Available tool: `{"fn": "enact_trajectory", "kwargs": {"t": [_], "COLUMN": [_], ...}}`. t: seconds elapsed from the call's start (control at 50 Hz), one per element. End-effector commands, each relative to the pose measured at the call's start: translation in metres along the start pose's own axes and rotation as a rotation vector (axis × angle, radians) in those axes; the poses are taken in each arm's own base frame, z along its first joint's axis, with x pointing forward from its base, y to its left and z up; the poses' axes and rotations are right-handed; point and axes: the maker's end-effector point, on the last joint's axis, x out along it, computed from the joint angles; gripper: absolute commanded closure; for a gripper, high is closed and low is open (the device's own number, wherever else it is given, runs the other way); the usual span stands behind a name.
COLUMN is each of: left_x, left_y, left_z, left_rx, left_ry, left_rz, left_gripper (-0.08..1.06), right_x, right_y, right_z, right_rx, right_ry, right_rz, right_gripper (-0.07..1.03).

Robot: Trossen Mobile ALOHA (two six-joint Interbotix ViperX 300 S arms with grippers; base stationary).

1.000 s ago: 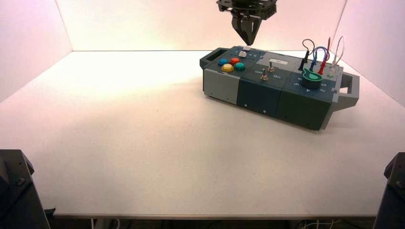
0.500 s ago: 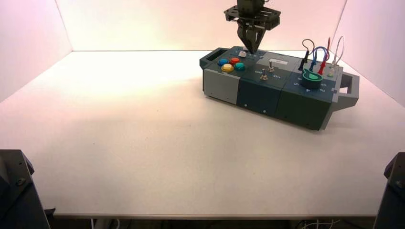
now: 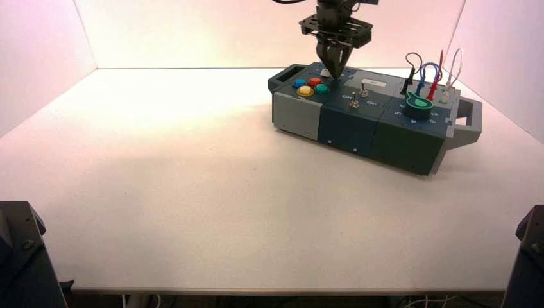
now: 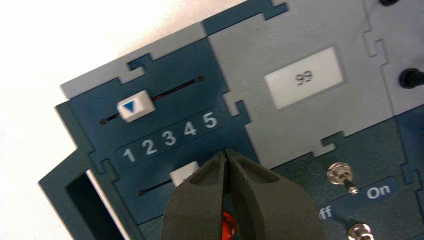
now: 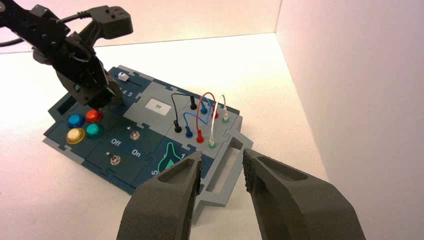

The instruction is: Move the bottom slider to position 2.

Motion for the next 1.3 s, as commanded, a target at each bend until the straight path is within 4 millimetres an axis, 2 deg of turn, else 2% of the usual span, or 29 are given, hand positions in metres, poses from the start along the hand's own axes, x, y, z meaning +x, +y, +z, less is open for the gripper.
{"fn": "enact_trajectory", "kwargs": {"t": [0.02, 0.44, 0.72, 0.9, 1.1, 1.3], "left_x": [-0.026, -0.031, -0.067, -0.084, -0.096, -0.097], "left_y": [0.016, 0.021, 0.022, 0.027, 0.058, 0.083], "left_z": [0.011, 0.012, 0.028, 0.031, 0.023, 0.011], "left_rx": [-0.019, -0.025, -0.021, -0.025, -0.069, -0.113], "left_ry": [-0.055, -0.061, -0.129, -0.154, -0.163, -0.152], "left_rz": [0.023, 0.025, 0.039, 0.048, 0.075, 0.086], "left_gripper": [1.01, 1.01, 1.01, 1.01, 1.01, 1.01], "right_x": [-0.002, -0.002, -0.002, -0.002, -0.002, -0.002], "right_y": [0.001, 0.001, 0.001, 0.001, 0.001, 0.001], "right_z": [0.008, 0.008, 0.008, 0.008, 0.008, 0.008], "right_rx": [0.002, 0.004, 0.004, 0.003, 0.004, 0.003], "right_ry": [-0.021, -0.021, -0.021, -0.021, -0.021, -0.023], "right_rz": [0.006, 0.005, 0.005, 0.006, 0.005, 0.006], "right_gripper": [0.51, 0.51, 0.51, 0.51, 0.51, 0.51]}}
